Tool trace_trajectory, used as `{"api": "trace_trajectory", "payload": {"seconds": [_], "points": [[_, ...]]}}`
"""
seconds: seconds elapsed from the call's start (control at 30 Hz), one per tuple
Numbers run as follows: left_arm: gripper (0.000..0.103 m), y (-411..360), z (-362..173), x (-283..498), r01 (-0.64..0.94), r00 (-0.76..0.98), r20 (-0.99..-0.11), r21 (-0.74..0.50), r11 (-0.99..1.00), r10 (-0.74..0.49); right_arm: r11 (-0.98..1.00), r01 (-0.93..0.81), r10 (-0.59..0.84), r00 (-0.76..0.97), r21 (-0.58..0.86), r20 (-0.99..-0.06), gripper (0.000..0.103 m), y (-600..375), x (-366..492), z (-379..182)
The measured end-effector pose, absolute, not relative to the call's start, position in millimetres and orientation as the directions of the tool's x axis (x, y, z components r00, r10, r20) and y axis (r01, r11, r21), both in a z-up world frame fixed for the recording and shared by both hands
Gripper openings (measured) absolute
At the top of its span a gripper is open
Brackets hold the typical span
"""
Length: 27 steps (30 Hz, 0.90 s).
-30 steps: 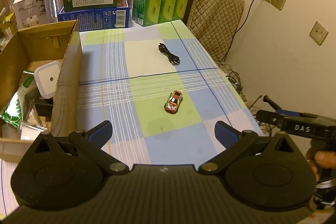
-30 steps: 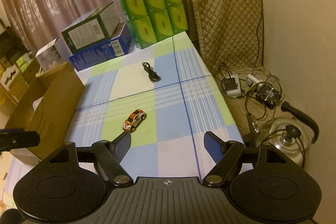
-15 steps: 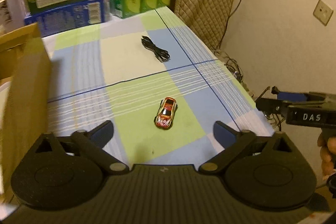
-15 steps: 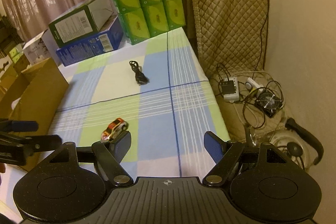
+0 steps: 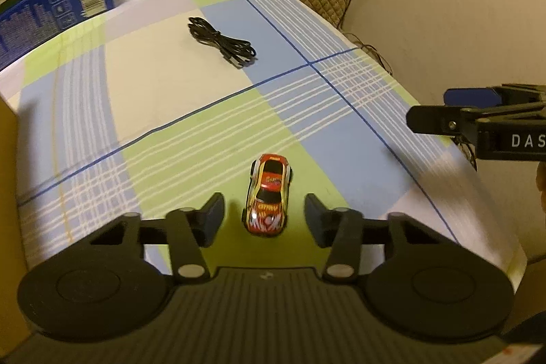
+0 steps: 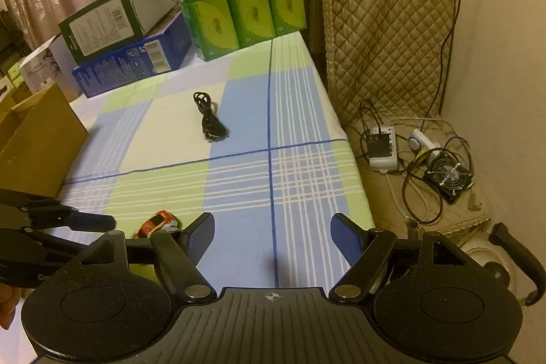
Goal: Organize objects
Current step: 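Lower the left tool onto the orange toy car and close it, then grasp the coiled black cable with the right tool while the left tool holds the toy car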
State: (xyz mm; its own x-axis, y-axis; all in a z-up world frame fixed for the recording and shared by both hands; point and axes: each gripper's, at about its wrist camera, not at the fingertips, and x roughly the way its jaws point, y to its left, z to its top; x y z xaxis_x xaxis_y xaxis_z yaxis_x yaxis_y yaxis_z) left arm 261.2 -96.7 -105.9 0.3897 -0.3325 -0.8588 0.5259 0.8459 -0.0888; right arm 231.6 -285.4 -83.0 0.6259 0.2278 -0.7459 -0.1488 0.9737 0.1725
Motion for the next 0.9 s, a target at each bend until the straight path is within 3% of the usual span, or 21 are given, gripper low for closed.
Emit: {"api": "trace_trajectory", "payload": {"seconds": [0.23,0.37,0.9], "points": [[0.033,-109,-117,274,0.575,0.361,-0.872,-0.072,0.815,-0.331,0.972,-0.157,0.236,0.612,0.176,-0.755,0.073,-279,243,-93],[0.023,-112,-122,278,0.576,0.354,-0.879,-0.064,0.815,-0.319,0.971,-0.158,0.238,0.611,0.178,-0.755,0.073,-277,248,-95],[0.023,-115,-120,282,0.591,0.346,-0.884,-0.056,0.804,-0.315,0.969,-0.176,0.245,0.613,0.172,-0.751,0.073,-267,262,-95]]}}
